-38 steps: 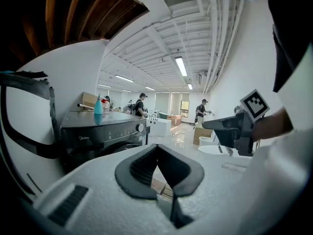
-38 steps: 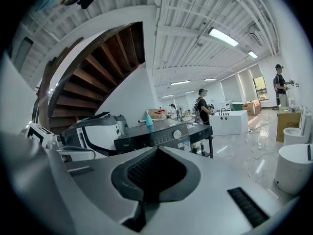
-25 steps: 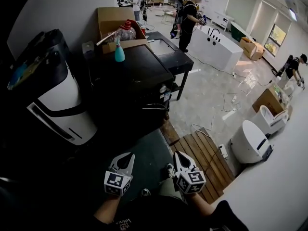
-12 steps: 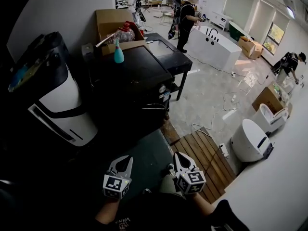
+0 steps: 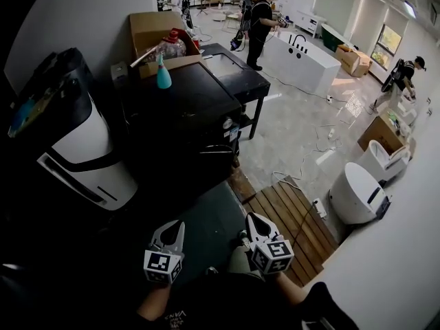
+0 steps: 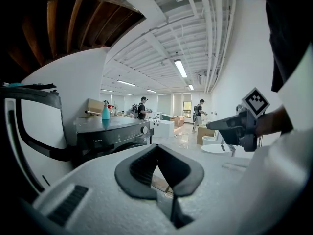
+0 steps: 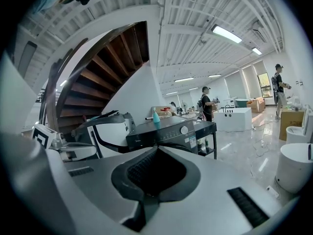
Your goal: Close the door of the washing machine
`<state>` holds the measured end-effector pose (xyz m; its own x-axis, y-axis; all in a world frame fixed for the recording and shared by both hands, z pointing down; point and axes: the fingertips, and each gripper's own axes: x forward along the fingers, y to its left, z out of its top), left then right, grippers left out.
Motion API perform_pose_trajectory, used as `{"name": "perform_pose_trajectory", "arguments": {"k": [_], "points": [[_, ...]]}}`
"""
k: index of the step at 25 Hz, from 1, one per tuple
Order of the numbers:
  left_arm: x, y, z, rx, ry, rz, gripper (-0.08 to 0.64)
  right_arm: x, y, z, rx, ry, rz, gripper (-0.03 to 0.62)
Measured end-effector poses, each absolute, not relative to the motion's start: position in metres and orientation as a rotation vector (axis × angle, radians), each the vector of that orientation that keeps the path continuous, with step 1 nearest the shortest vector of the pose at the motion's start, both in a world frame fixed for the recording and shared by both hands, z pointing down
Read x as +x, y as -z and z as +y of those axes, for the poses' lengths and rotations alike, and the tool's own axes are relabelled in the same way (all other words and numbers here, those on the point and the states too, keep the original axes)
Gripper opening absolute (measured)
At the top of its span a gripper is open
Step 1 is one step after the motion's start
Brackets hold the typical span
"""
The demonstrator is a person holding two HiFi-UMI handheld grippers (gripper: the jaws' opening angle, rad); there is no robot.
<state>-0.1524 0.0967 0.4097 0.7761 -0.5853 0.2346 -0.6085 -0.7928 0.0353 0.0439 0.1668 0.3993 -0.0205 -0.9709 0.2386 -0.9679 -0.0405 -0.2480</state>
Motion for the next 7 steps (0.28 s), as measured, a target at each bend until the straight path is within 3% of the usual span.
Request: {"name": "perform_pose_trajectory", "arguments": {"k": [7], "points": [[-0.151,-0.413,0.102,2.847,-0.319,-0.957,0.012,0.049,-0.405,0.168,-2.222,0.536,2.183,-0.002]]}}
